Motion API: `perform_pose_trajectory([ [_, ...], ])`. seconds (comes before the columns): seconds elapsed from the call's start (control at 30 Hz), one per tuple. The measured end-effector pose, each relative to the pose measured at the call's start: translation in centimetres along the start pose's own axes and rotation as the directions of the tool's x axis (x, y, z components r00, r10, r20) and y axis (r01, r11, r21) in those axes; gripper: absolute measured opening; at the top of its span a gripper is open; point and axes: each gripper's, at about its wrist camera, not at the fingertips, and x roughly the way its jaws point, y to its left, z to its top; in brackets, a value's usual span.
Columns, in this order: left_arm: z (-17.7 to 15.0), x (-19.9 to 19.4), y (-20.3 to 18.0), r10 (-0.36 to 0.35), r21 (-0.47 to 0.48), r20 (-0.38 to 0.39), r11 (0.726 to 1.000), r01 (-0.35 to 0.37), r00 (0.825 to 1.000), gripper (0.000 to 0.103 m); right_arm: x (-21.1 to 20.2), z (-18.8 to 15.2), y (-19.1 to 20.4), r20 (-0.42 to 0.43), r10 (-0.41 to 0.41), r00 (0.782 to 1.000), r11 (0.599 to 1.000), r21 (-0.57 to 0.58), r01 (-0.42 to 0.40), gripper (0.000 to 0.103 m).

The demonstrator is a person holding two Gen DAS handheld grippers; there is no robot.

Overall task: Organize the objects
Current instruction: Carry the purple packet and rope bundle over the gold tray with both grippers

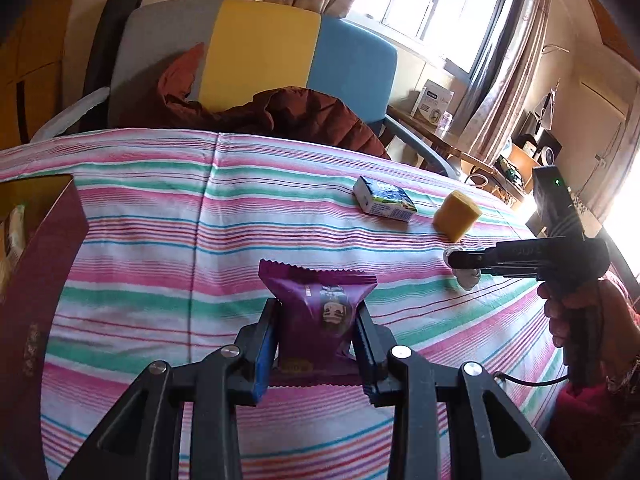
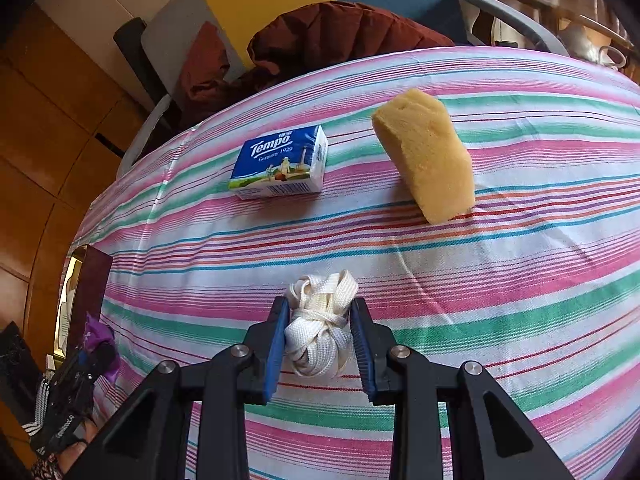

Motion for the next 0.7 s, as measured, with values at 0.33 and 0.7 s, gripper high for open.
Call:
perform_pose_trajectory([
  [0.33,-0.9,-6.2,4.1,0.019,-0.069,0.056,0.997,-0.015,0.998,0.035,0.6,-0.4,1.2,-0.009,-0.017,1.0,0.998,-0.059,0.016,0.032],
  [0.7,-1.3,-12.7,10.5,0.112,-0.17,0.118,0.981,-0.091,0.987,0.035,0.1,-0.5,2.6,0.03,0.001,1.0,0.992,-0.123,0.003,0.032],
])
